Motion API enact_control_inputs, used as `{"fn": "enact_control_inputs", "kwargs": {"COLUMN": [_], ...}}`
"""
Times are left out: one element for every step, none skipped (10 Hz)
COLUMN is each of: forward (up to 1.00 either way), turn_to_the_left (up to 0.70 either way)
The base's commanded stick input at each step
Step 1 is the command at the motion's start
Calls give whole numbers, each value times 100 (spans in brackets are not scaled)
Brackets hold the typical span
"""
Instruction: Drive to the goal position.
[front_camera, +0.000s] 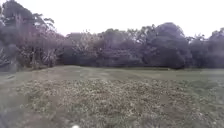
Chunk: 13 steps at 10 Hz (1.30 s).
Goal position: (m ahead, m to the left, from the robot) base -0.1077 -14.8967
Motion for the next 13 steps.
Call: {"fn": "enact_control_inputs", "kwargs": {"forward": [60,60,60,60,60,60,60,60,60,60,60,60,60], "turn_to_the_left": [-15,-15,-15,-15,-15,-15,-15,-15,-15,-15,-15,-15,-15]}}
